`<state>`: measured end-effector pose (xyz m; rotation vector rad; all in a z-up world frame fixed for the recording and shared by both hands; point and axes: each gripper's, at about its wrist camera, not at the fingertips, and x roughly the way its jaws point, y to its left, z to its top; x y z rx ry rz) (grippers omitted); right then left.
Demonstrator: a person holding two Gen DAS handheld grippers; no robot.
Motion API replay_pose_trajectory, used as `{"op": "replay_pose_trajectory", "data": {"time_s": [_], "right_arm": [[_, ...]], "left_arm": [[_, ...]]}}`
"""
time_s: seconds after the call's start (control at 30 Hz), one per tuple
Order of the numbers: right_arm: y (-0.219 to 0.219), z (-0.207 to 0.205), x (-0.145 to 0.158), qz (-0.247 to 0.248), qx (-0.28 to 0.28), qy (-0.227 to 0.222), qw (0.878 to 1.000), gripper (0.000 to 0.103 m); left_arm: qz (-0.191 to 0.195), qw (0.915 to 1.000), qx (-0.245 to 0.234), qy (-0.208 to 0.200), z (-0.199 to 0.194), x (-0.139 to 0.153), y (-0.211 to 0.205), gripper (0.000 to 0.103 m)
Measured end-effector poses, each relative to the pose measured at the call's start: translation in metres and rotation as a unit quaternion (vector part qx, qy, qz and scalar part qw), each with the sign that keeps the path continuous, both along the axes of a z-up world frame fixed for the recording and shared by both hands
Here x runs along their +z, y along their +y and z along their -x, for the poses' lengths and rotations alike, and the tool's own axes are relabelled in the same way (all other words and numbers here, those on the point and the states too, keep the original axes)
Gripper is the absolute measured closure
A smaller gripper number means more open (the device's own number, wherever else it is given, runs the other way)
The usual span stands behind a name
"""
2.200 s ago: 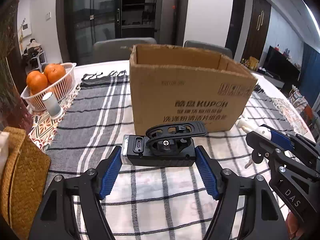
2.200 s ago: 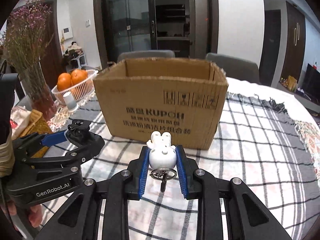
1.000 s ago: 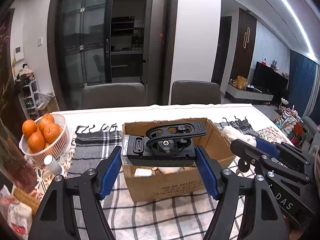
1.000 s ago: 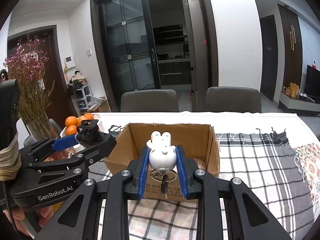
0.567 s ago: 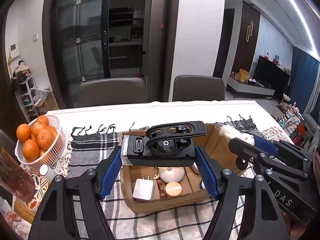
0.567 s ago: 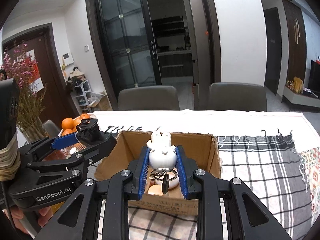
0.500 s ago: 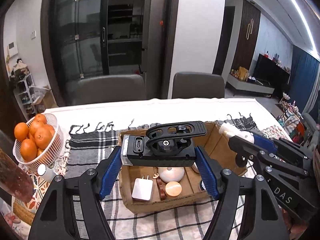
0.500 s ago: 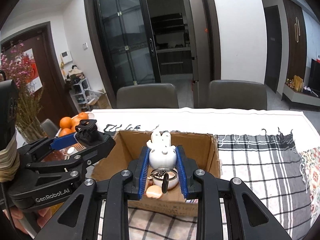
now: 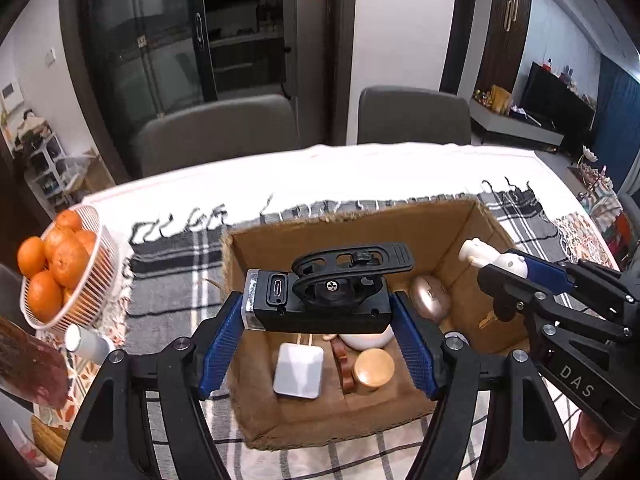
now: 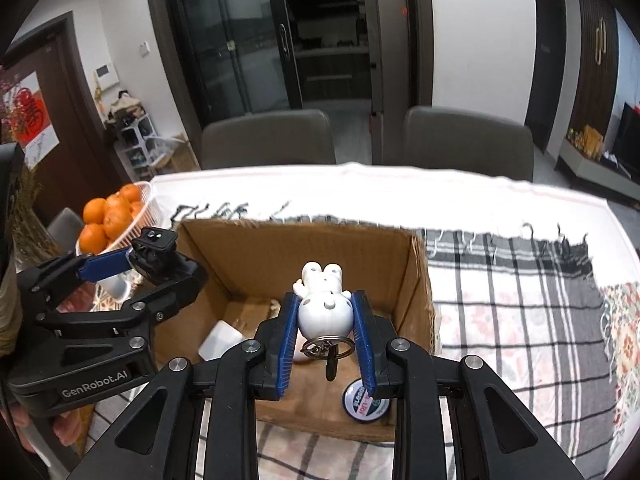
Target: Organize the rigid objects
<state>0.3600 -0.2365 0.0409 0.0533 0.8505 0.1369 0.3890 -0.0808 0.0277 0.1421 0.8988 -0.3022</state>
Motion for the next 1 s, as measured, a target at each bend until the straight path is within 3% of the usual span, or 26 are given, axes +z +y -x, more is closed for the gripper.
{"op": "replay_pose_trajectory", "data": {"time_s": [0.23, 0.3, 0.77, 1.0], "right_arm": [[-0.007, -0.007, -0.012, -0.006, -0.008, 0.028, 1.0, 0.075], [-0.009, -0.007, -0.013, -0.006, -0.016, 0.032, 0.999, 0.07], [-0.009, 0.041, 0.018, -0.014, -0.056, -0.008, 0.998, 0.064], [-0.001, 0.096, 0.039, 0.003, -0.083, -0.059, 0.995, 0.051]], "left_arm": [[0.008, 0.9994, 0.005, 0.034, -0.008, -0.014, -0.002, 0.031], [0.007, 0.9995, 0.01, 0.03, -0.006, -0.014, -0.001, 0.029], [-0.003, 0.995, 0.073, -0.068, 0.055, 0.033, 0.022, 0.02], [-0.006, 0.9884, 0.093, -0.12, 0.108, 0.047, 0.034, 0.012]]}}
